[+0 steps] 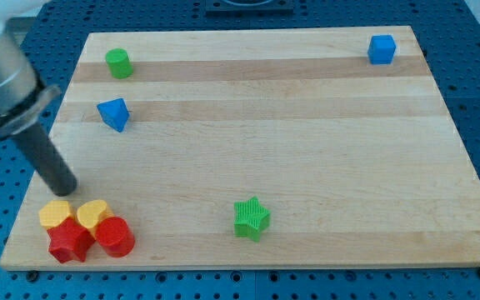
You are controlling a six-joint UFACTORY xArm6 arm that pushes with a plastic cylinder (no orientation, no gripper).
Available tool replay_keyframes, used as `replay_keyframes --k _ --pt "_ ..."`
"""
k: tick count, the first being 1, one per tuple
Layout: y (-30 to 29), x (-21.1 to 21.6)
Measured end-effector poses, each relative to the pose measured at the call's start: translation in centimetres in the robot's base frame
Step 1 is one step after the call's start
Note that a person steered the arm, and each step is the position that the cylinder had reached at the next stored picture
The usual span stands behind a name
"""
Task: Separate the yellow hexagon and the red star
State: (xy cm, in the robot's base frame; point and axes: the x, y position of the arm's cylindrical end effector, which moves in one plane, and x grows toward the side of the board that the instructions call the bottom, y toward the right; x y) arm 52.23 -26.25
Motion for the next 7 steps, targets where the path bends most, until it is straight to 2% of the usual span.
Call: replay_keyframes --k 1,5,6,7 --pt "-4.0 -0.1" --pt "-4.2 0.6" --pt "-4.2 3.8" --pt "-4.1 9.1"
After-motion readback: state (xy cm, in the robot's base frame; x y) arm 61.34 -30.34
